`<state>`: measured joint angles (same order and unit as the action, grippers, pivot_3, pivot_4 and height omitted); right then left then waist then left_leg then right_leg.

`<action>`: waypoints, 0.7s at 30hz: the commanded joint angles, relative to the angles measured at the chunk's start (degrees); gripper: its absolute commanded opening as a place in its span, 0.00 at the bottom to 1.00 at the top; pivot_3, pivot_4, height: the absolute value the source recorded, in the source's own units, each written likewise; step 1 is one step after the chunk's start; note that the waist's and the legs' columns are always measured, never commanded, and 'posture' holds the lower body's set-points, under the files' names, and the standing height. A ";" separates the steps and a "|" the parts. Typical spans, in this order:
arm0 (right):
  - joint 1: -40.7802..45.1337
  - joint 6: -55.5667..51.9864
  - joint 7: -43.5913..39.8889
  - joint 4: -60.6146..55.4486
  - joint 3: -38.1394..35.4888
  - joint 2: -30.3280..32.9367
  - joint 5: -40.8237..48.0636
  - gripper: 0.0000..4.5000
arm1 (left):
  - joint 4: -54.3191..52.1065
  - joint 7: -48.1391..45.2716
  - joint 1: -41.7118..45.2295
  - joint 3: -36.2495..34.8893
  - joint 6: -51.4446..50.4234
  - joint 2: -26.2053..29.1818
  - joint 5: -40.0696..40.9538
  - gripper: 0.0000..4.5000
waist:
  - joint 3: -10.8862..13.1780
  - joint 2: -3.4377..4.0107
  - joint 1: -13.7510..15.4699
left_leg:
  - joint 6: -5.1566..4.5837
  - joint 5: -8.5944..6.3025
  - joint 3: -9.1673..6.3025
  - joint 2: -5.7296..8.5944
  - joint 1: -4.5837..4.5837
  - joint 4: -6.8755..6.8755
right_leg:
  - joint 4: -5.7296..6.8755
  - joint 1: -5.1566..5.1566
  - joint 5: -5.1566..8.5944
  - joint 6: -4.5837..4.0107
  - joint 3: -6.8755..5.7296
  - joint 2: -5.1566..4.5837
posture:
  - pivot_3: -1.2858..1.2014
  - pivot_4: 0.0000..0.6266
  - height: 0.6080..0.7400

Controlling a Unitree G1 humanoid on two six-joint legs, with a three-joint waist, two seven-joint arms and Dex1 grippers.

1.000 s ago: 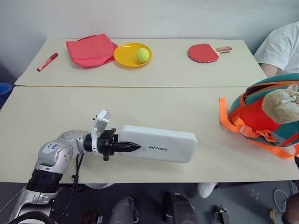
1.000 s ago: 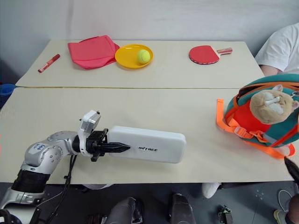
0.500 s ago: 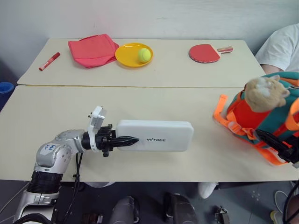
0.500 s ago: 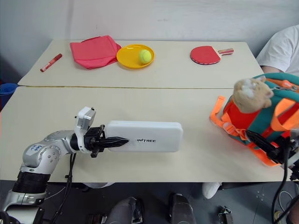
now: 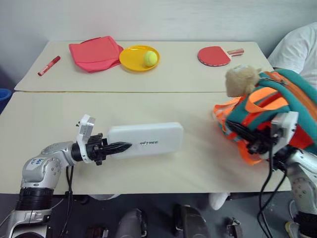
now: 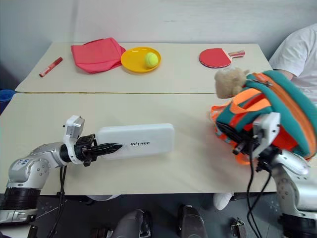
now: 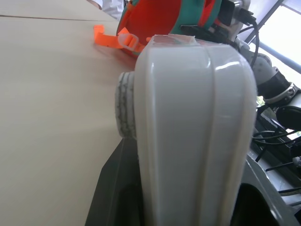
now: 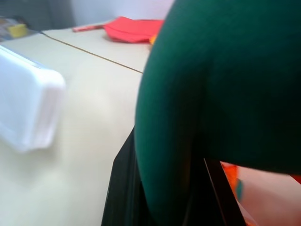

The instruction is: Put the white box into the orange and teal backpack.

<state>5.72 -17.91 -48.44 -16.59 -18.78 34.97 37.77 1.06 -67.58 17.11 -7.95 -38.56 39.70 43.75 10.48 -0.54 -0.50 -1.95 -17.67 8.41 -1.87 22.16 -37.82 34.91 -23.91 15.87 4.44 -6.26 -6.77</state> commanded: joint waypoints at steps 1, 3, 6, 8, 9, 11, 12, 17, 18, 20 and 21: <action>5.13 -3.76 2.64 -8.85 4.88 -2.55 5.43 0.00 | 1.11 -2.77 -1.48 -2.93 1.57 2.84 -0.43 0.28 | 0.00 0.00 -0.41 | 0.02 -0.01 0.01 0.00 0.02 0.00 | 0.06 -0.05 0.02 -0.04 0.01 0.00 | 0.52 0.24 1.00; 6.28 -8.61 3.46 -14.23 8.99 -3.65 10.40 0.00 | 3.49 -2.73 -0.96 -5.40 -0.54 3.80 1.55 0.28 | 0.01 0.01 -0.83 | 0.07 -0.01 0.01 -0.04 0.04 0.01 | 0.15 -0.12 0.07 -0.12 0.01 0.02 | 0.52 0.24 1.00; 4.97 -14.45 4.38 -20.56 11.64 -2.98 18.29 0.00 | 6.25 -2.17 0.16 -8.30 -3.91 4.63 3.68 0.28 | 0.01 0.00 -0.98 | 0.14 0.01 0.00 -0.13 0.26 0.00 | 0.41 -0.38 0.13 -0.23 -0.02 0.07 | 0.52 0.24 1.00; 2.78 -18.03 4.41 -24.68 12.13 -0.73 23.82 0.00 | 7.42 -1.50 0.49 -10.39 -4.84 4.94 4.23 0.28 | 0.02 -0.02 -0.95 | 0.14 0.02 0.02 -0.12 0.31 -0.01 | 0.55 -0.44 0.14 -0.24 -0.01 0.07 | 0.52 0.24 1.00; 1.77 -19.41 4.32 -26.21 12.00 0.57 25.92 0.00 | 7.60 -1.35 0.52 -11.17 -5.09 5.10 4.35 0.28 | 0.02 -0.02 -0.94 | 0.13 0.02 0.02 -0.12 0.33 -0.05 | 0.56 -0.44 0.14 -0.24 -0.02 0.06 | 0.52 0.24 1.00; -2.28 -22.72 3.18 -28.13 9.01 5.61 31.50 0.00 | 7.87 -0.76 0.76 -13.81 -6.21 5.93 5.43 0.28 | -0.01 -0.08 -0.87 | 0.04 -0.03 0.02 -0.11 0.35 -0.14 | 0.55 -0.42 0.14 -0.24 -0.01 0.04 | 0.52 0.24 1.00; -4.28 -23.76 2.15 -27.75 6.69 8.15 32.97 0.00 | 8.16 -0.40 1.11 -15.26 -7.06 6.39 6.22 0.28 | 0.01 -0.13 -0.75 | 0.00 -0.06 0.01 -0.09 0.36 -0.15 | 0.54 -0.41 0.14 -0.23 -0.01 0.02 | 0.52 0.24 1.00; -7.74 -23.10 -1.68 -20.69 -2.22 15.32 30.11 0.00 | 4.11 0.63 1.45 -19.21 -16.33 9.70 12.34 0.28 | 0.05 -0.58 -0.46 | -0.07 -0.10 0.01 -0.06 0.36 -0.25 | 0.33 -0.38 0.11 -0.19 0.00 -0.02 | 0.52 0.24 1.00; -7.36 -22.84 -2.15 -19.17 -3.19 15.88 29.51 0.00 | 2.94 1.40 1.88 -19.89 -17.18 9.73 13.45 0.28 | 0.06 -0.58 -0.31 | -0.07 -0.10 0.01 -0.05 0.34 -0.24 | 0.32 -0.37 0.11 -0.19 0.02 -0.03 | 0.52 0.24 1.00; -7.39 -22.83 -4.18 -17.11 -4.26 17.28 28.18 0.00 | 0.69 3.63 3.17 -21.15 -18.25 8.89 15.67 0.28 | 0.08 -0.62 0.18 | -0.06 -0.10 0.01 -0.06 0.34 -0.24 | 0.31 -0.37 0.11 -0.19 0.02 -0.03 | 0.52 0.24 1.00; -7.90 -22.88 -5.96 -16.15 -4.67 18.40 26.99 0.00 | -1.18 4.94 4.10 -21.55 -18.30 8.16 16.81 0.28 | 0.08 -0.62 0.36 | -0.03 -0.10 0.01 -0.07 0.35 -0.24 | 0.31 -0.39 0.11 -0.19 0.02 -0.02 | 0.52 0.24 1.00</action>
<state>-1.92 -41.70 -51.66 -33.11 -21.35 52.07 65.66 4.01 -63.99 19.25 -26.45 -56.74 47.95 56.51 10.56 -1.16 -0.14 -1.96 -17.76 8.42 -1.95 22.50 -38.06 35.23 -24.30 15.98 4.24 -6.24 -6.78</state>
